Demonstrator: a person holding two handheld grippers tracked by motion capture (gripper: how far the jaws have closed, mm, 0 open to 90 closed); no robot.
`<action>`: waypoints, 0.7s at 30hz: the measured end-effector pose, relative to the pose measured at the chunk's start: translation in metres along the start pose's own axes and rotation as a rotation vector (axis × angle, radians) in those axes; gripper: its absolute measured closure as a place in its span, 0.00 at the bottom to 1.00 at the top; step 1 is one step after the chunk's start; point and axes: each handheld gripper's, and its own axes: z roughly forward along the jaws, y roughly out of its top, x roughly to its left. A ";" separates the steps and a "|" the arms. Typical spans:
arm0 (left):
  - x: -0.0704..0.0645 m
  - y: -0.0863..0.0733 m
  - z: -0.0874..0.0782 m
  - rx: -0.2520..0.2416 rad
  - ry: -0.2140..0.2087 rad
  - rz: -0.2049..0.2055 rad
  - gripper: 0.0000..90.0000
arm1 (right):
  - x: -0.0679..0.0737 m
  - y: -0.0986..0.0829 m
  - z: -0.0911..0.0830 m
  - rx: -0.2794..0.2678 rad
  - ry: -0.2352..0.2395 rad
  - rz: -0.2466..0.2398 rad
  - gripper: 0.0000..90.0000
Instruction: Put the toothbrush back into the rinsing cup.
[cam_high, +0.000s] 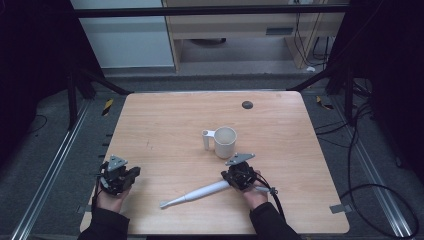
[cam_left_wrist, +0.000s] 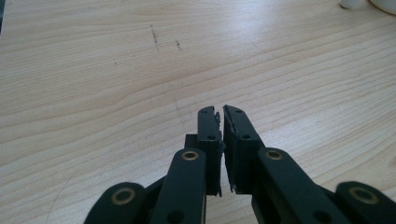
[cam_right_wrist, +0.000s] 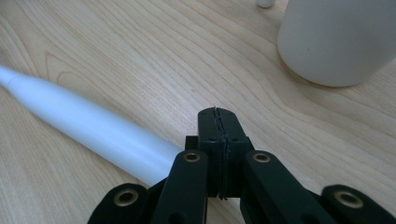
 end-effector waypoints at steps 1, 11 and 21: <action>0.000 0.000 0.000 0.000 0.000 0.000 0.95 | 0.000 0.000 0.000 0.000 0.000 0.000 1.00; 0.000 0.000 -0.001 -0.002 -0.003 -0.007 0.97 | 0.004 -0.008 -0.010 0.007 0.020 -0.001 0.99; 0.000 0.000 -0.001 -0.002 -0.004 -0.011 0.97 | 0.009 -0.017 -0.016 0.018 0.040 -0.006 0.99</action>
